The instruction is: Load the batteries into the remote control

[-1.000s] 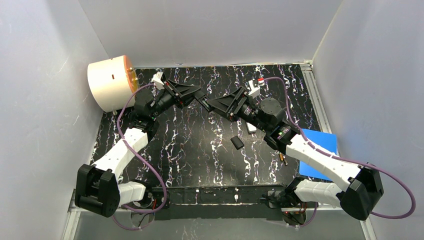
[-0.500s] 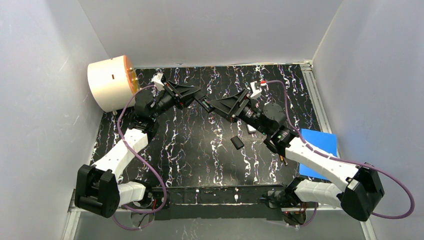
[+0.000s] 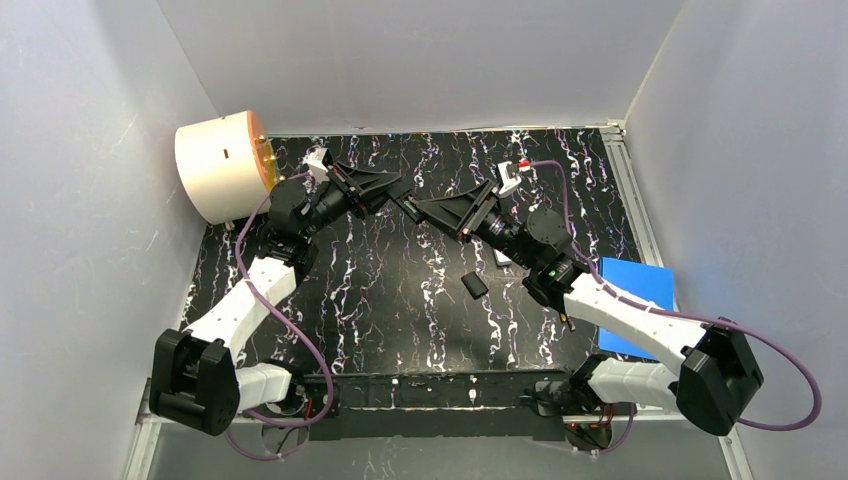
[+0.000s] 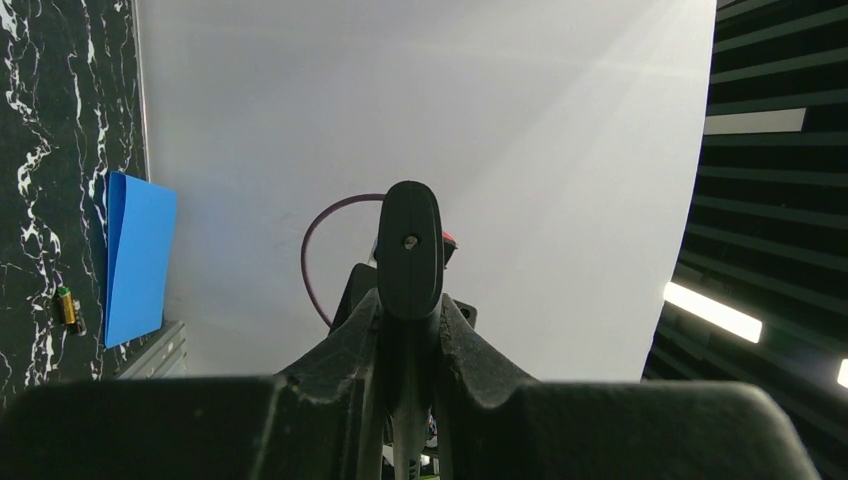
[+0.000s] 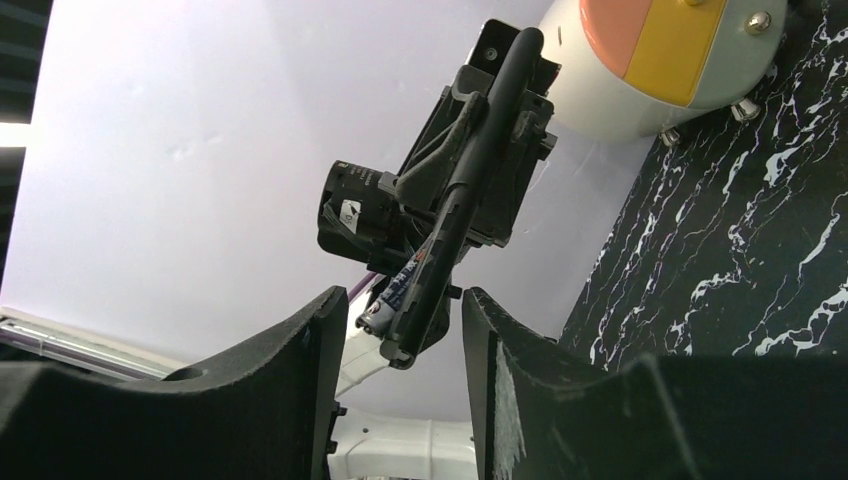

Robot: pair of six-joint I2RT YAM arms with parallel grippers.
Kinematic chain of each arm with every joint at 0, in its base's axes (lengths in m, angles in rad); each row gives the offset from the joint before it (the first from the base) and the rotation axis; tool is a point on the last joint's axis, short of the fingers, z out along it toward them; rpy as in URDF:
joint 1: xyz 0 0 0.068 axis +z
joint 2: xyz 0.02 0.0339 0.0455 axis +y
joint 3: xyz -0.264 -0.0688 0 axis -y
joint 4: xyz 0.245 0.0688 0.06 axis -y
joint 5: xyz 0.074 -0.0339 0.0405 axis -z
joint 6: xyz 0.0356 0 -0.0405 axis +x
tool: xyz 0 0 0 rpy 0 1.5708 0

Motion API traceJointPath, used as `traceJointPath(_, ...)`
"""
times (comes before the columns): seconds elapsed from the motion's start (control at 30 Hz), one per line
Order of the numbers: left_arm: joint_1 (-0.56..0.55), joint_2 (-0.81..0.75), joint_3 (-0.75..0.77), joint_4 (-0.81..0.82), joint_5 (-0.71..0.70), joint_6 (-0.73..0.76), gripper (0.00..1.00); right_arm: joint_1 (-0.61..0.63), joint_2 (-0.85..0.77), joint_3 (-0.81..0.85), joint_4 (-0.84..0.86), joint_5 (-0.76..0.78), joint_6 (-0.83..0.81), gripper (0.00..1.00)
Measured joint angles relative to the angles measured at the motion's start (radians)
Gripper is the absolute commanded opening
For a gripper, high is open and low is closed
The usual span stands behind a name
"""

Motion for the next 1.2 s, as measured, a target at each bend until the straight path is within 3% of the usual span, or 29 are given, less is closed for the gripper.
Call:
traceJointPath(0.43,-0.002,-0.005,0.003,0.000,0.014,0.023,0.00,0.000,0.017,0.008,-0.008,0.000,0.019,0.44)
traceJointPath(0.9,-0.003,-0.006,0.025,0.000,0.013,0.089,0.00,0.000,0.032,0.049,-0.098,-0.003,0.039,0.24)
traceJointPath(0.97,-0.002,-0.006,0.025,-0.001,0.012,0.097,0.00,0.000,0.034,0.055,-0.113,-0.003,0.045,0.33)
traceJointPath(1.1,-0.005,-0.006,0.026,0.000,0.019,0.113,0.00,-0.001,0.036,0.058,-0.122,-0.002,0.038,0.73)
traceJointPath(1.2,-0.013,-0.010,0.029,0.000,0.031,0.158,0.00,-0.009,0.033,0.058,-0.148,0.003,0.008,0.82)
